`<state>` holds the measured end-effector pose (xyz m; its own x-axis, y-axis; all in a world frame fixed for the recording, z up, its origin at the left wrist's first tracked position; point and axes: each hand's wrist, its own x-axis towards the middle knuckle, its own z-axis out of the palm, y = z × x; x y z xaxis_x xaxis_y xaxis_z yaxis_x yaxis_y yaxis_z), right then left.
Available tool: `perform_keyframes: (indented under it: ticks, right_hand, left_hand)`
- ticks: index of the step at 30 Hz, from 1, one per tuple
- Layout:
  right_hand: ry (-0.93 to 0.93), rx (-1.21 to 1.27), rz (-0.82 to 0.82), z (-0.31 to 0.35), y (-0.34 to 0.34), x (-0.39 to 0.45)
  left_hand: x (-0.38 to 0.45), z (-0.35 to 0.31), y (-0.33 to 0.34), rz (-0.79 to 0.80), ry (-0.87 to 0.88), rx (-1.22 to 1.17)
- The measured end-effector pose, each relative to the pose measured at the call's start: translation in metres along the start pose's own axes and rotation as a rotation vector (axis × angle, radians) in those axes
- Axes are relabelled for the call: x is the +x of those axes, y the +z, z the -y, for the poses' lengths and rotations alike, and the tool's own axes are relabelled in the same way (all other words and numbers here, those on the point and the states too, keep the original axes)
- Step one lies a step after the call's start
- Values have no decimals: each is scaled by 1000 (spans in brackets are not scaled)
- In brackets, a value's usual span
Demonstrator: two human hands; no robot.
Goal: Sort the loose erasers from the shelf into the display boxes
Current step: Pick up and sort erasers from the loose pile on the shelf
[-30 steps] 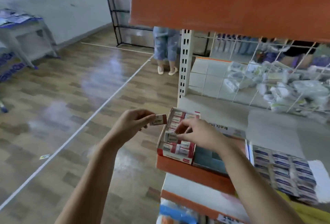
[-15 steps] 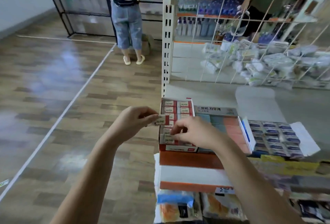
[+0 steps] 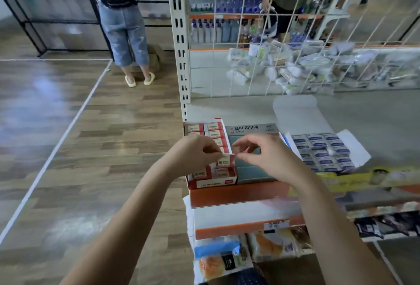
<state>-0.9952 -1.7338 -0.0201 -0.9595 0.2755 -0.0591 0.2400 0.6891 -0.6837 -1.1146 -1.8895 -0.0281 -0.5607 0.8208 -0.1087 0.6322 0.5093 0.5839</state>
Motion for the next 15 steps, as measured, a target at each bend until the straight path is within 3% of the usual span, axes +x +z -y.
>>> perform_keyframes:
  ticks: [15]
  right_hand:
    - [33, -1, -30, -9, 12, -1]
  left_hand:
    - [0, 5, -4, 113, 14, 13]
